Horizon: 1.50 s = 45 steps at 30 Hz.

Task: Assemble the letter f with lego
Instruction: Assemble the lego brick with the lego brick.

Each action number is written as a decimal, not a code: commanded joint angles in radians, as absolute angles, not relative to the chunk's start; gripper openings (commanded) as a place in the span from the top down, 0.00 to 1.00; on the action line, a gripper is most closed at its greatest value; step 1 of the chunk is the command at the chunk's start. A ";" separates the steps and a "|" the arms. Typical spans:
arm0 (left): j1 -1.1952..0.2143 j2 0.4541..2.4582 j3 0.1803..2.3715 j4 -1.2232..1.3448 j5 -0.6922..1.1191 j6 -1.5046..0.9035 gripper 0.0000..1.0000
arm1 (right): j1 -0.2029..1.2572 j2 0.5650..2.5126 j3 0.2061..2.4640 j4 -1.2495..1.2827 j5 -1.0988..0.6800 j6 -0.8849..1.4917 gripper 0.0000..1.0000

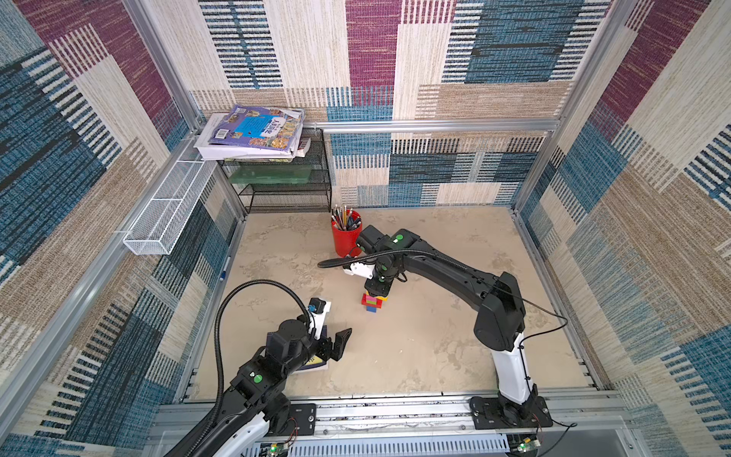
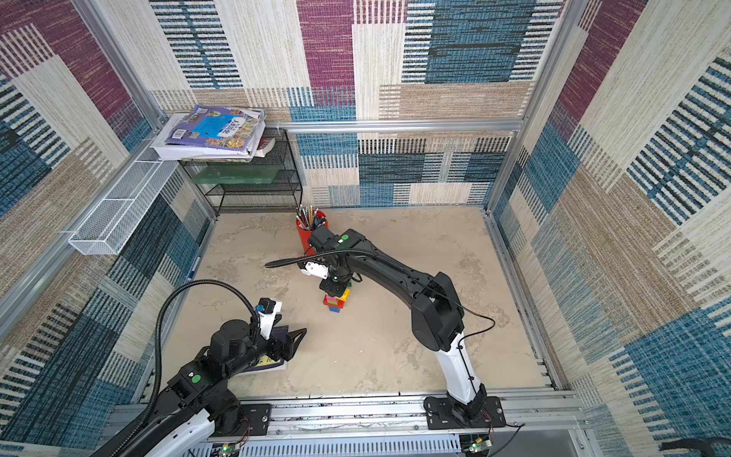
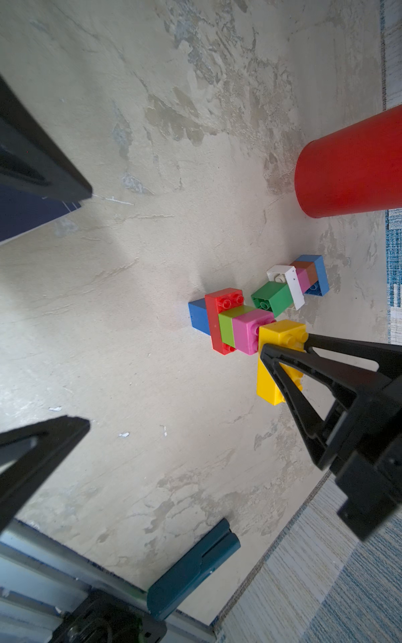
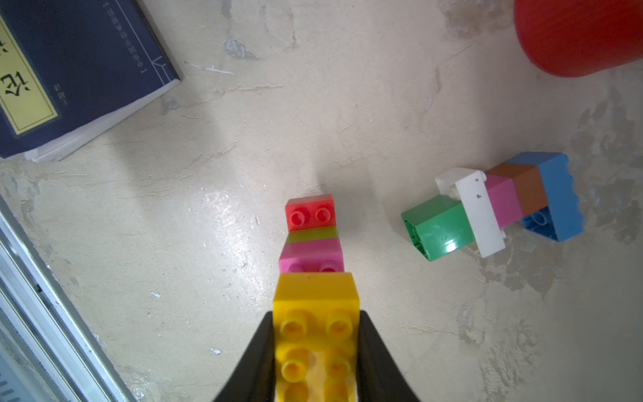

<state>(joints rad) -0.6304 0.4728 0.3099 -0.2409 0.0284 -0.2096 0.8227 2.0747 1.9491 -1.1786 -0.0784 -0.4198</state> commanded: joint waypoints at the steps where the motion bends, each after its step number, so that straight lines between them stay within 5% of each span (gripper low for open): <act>1: -0.630 0.472 0.308 -0.231 0.020 -0.217 0.01 | 0.824 2.080 1.947 -1.172 -0.071 -0.427 0.91; 45: -0.630 0.472 0.309 -0.230 0.017 -0.218 0.01 | 0.827 2.104 1.956 -1.175 -0.072 -0.442 0.92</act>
<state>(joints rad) -0.6304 0.4728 0.3099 -0.2409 0.0280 -0.2096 0.8261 2.0949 1.9553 -1.1698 -0.0715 -0.4313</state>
